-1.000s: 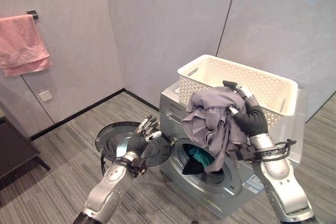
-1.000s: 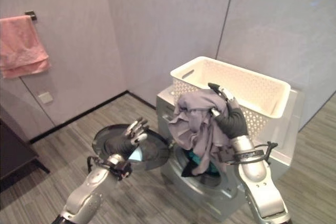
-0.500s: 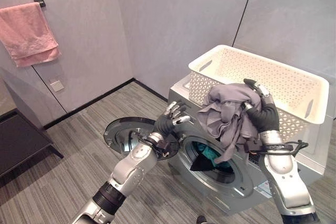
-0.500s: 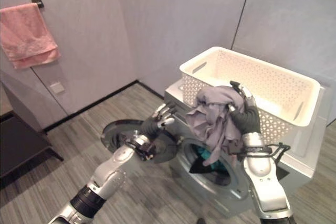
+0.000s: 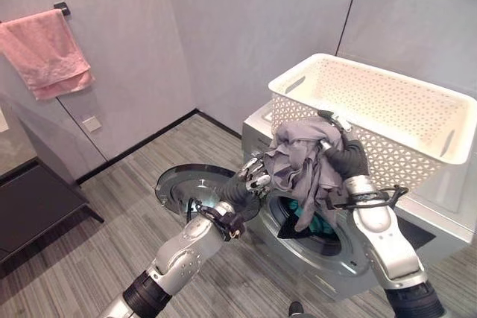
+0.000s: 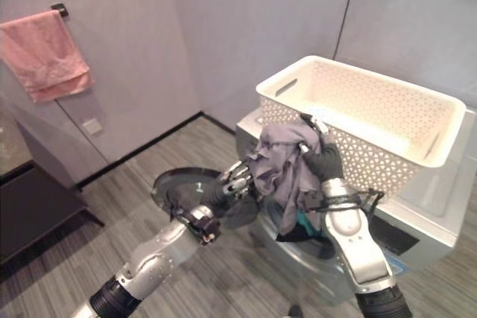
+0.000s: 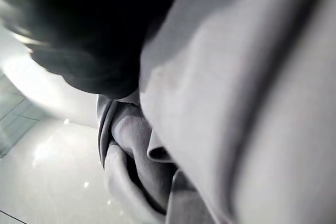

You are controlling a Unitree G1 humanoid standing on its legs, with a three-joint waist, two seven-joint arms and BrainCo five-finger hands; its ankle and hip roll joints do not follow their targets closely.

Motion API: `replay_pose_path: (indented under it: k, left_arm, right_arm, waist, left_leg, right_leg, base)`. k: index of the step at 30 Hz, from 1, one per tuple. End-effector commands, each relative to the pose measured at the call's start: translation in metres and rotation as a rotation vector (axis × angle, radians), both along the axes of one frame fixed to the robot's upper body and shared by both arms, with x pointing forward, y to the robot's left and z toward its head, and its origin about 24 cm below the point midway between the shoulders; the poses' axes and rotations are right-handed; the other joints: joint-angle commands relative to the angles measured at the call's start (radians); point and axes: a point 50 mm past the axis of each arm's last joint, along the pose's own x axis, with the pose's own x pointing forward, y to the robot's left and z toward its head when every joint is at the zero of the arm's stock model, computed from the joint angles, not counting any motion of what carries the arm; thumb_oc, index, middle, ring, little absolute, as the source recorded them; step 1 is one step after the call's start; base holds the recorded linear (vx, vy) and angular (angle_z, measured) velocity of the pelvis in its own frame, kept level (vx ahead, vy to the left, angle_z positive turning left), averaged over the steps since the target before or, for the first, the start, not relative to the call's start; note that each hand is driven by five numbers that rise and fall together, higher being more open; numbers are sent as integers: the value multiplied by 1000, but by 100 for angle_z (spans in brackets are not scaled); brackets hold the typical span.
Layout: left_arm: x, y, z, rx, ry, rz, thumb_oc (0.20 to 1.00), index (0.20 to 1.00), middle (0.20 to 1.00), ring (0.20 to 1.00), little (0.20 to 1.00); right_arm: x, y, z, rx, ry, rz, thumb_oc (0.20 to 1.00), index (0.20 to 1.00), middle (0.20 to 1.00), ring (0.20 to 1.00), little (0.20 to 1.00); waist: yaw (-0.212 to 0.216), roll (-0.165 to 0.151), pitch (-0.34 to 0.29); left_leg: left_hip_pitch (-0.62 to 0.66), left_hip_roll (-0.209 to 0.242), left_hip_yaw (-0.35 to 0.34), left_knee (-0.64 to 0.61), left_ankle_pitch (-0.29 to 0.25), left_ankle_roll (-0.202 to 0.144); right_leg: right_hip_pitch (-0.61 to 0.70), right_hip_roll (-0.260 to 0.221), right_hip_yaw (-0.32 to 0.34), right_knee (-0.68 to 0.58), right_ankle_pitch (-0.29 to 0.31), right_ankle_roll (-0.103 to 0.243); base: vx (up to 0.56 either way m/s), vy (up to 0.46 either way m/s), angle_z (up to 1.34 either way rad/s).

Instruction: Grab the laundry basket,head to the washer,open it,put in the laundry and shut it.

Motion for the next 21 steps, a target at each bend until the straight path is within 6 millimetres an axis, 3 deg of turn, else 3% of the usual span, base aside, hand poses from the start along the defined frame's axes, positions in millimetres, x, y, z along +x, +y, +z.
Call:
replay_pose_path:
  k: [1, 8, 17, 21]
  left_arm:
    - [-1, -3, 25, -136, -73, -37, 1000, 1000, 1000, 1000, 1000]
    - [-2, -19, 6, -169, 11, -11, 1000, 1000, 1000, 1000, 1000]
    - [13, -26, -4, -121, 27, 38, 1000, 1000, 1000, 1000, 1000]
    - [17, -24, -3, -93, -2, 64, 1000, 1000, 1000, 1000, 1000]
  right_arm:
    - [-2, 10, 37, 59, -192, 73, 200, 200, 200, 200, 200]
    - [1, 24, 36, 93, -197, 106, 200, 200, 200, 200, 200]
    - [5, 58, 34, 218, -163, 235, 200, 200, 200, 200, 200]
    - [4, 62, 32, 240, -153, 256, 200, 200, 200, 200, 200]
  waist:
    - [-1, -47, -12]
    - [2, -73, 5]
    - [-3, -74, -1]
    - [-4, -73, -1]
  left_leg:
    - [-77, 23, 30, 110, -67, 13]
    - [-84, 15, 43, 105, -72, 20]
    - [-77, 11, 52, 94, -72, 22]
    - [-76, 12, 52, 90, -69, 21]
  right_leg:
    - [-28, -92, 27, 172, -165, 55]
    - [-45, -98, 34, 165, -152, 59]
    - [-51, -103, 46, 161, -149, 56]
    - [-52, -101, 47, 161, -149, 54]
  base:
    - [-31, 14, 9]
    - [-6, 2, 1]
    - [3, -2, -1]
    - [0, 0, 0]
